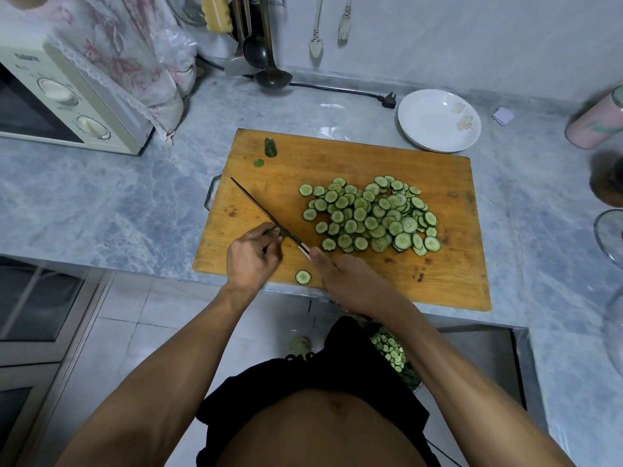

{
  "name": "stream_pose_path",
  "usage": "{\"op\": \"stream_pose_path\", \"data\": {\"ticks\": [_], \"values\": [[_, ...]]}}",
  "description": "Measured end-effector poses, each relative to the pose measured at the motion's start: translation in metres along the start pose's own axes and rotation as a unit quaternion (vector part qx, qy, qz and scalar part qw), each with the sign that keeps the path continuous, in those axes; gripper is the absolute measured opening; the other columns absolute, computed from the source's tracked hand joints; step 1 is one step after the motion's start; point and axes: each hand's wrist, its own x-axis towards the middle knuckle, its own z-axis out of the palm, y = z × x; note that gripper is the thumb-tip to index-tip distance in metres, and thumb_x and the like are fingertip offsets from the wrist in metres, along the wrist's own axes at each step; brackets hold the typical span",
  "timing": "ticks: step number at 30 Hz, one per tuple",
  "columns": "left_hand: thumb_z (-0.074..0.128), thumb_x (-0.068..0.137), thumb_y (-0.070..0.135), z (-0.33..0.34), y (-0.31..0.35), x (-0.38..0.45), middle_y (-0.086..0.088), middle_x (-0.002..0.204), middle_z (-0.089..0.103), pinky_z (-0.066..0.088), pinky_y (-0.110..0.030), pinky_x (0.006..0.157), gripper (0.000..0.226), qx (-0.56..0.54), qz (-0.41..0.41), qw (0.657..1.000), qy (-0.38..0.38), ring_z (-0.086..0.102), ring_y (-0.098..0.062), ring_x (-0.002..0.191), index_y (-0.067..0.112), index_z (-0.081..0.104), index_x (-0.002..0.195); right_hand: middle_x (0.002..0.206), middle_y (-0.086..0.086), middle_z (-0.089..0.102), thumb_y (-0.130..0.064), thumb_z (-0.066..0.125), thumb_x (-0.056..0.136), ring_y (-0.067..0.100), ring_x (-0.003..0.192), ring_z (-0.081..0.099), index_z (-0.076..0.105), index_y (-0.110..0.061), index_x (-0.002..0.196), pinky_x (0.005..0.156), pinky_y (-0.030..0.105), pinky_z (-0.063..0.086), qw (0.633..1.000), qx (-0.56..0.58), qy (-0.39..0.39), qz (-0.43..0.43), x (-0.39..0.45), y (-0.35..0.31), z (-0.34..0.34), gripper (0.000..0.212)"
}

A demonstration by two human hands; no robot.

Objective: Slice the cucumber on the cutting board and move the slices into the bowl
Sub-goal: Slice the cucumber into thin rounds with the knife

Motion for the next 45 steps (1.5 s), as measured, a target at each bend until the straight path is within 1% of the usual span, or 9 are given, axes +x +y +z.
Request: {"op": "stream_pose_path", "data": {"ticks": [10, 15, 20, 24, 27, 31, 38, 41, 45], "values": [[0.049, 0.084, 0.027, 0.002, 0.002, -0.003, -0.001, 0.109, 0.073, 0.05, -0.021, 0.069, 0.036, -0.001, 0.008, 1.0, 0.002, 0.071, -0.021, 0.082, 0.009, 0.079, 0.088, 0.049, 0.0, 0.042, -0.056, 0.024, 0.103, 0.013, 0.047, 0.042, 0.036, -0.014, 0.052, 0.05, 0.03, 0.027, 1.0, -0.004, 0.002, 0.025, 0.036, -0.008, 0.018, 0.067], [0.061, 0.083, 0.02, 0.005, 0.001, -0.003, -0.003, 0.107, 0.074, 0.056, -0.026, 0.077, 0.023, -0.014, -0.026, 0.999, 0.016, 0.071, -0.019, 0.088, 0.009, 0.08, 0.091, 0.058, 0.006, 0.049, -0.055, 0.023, 0.103, 0.018, 0.057, 0.047, 0.043, -0.01, 0.057, 0.052, 0.03, 0.031, 0.999, -0.036, 0.01, 0.021, 0.045, -0.002, 0.02, 0.068], [0.067, 0.084, 0.022, 0.001, 0.005, -0.005, 0.002, 0.107, 0.074, 0.058, -0.029, 0.074, 0.019, -0.003, -0.034, 0.999, 0.028, 0.071, -0.017, 0.089, 0.016, 0.08, 0.096, 0.051, 0.006, 0.045, -0.062, 0.02, 0.1, 0.018, 0.046, 0.043, 0.04, -0.013, 0.055, 0.058, 0.032, 0.038, 0.999, 0.01, 0.024, 0.031, 0.044, 0.01, 0.006, 0.07], [0.072, 0.082, 0.017, 0.0, 0.008, -0.009, 0.002, 0.11, 0.073, 0.055, -0.028, 0.075, 0.019, 0.015, -0.027, 0.999, 0.031, 0.069, -0.019, 0.095, 0.018, 0.079, 0.1, 0.055, 0.006, 0.05, -0.067, 0.023, 0.098, 0.013, 0.038, 0.044, 0.049, -0.01, 0.067, 0.041, 0.02, 0.036, 0.995, 0.056, 0.041, 0.074, 0.033, 0.022, -0.007, 0.069], [0.075, 0.081, 0.011, -0.002, 0.007, -0.008, 0.0, 0.115, 0.071, 0.057, -0.034, 0.082, 0.024, 0.011, -0.031, 0.999, 0.02, 0.066, -0.021, 0.102, 0.016, 0.077, 0.104, 0.054, 0.006, 0.05, -0.065, 0.024, 0.099, 0.013, 0.037, 0.045, 0.049, -0.01, 0.064, 0.042, 0.022, 0.037, 0.994, 0.076, 0.055, 0.064, 0.026, 0.029, -0.013, 0.07], [0.072, 0.082, 0.014, -0.012, 0.011, -0.01, -0.002, 0.12, 0.067, 0.048, -0.034, 0.094, 0.022, 0.029, 0.075, 0.997, 0.019, 0.06, -0.021, 0.11, 0.013, 0.077, 0.103, 0.05, 0.004, 0.045, -0.067, 0.027, 0.097, 0.015, 0.039, 0.042, 0.048, -0.01, 0.063, 0.047, 0.024, 0.035, 0.99, 0.12, 0.054, 0.049, 0.016, 0.036, -0.013, 0.07], [0.074, 0.084, 0.038, -0.012, 0.036, -0.038, 0.007, 0.115, 0.06, 0.048, -0.025, 0.071, 0.034, 0.061, 0.014, 0.972, -0.225, 0.063, -0.015, 0.087, 0.027, 0.071, 0.116, 0.05, 0.004, 0.046, -0.069, 0.026, 0.097, 0.012, 0.04, 0.043, 0.051, -0.007, 0.066, 0.049, 0.023, 0.036, 0.992, 0.11, 0.046, 0.047, -0.005, 0.042, -0.018, 0.073], [0.071, 0.086, 0.023, -0.002, 0.041, -0.036, 0.002, 0.118, 0.059, 0.053, -0.033, 0.076, 0.031, 0.042, -0.009, 0.97, -0.24, 0.064, -0.021, 0.089, 0.022, 0.071, 0.117, 0.051, 0.006, 0.049, -0.071, 0.026, 0.095, 0.012, 0.04, 0.046, 0.052, -0.008, 0.065, 0.052, 0.025, 0.037, 0.992, 0.103, 0.051, 0.055, -0.011, 0.044, -0.02, 0.074], [0.071, 0.075, -0.005, 0.006, 0.048, -0.03, -0.001, 0.107, 0.065, 0.041, -0.01, 0.072, 0.037, -0.021, -0.031, 0.971, -0.235, 0.059, -0.014, 0.081, 0.014, 0.077, 0.105, 0.05, 0.005, 0.049, -0.072, 0.026, 0.094, 0.013, 0.04, 0.045, 0.049, -0.011, 0.063, 0.051, 0.028, 0.035, 0.989, 0.106, 0.065, 0.074, -0.02, 0.047, -0.029, 0.073]]}}
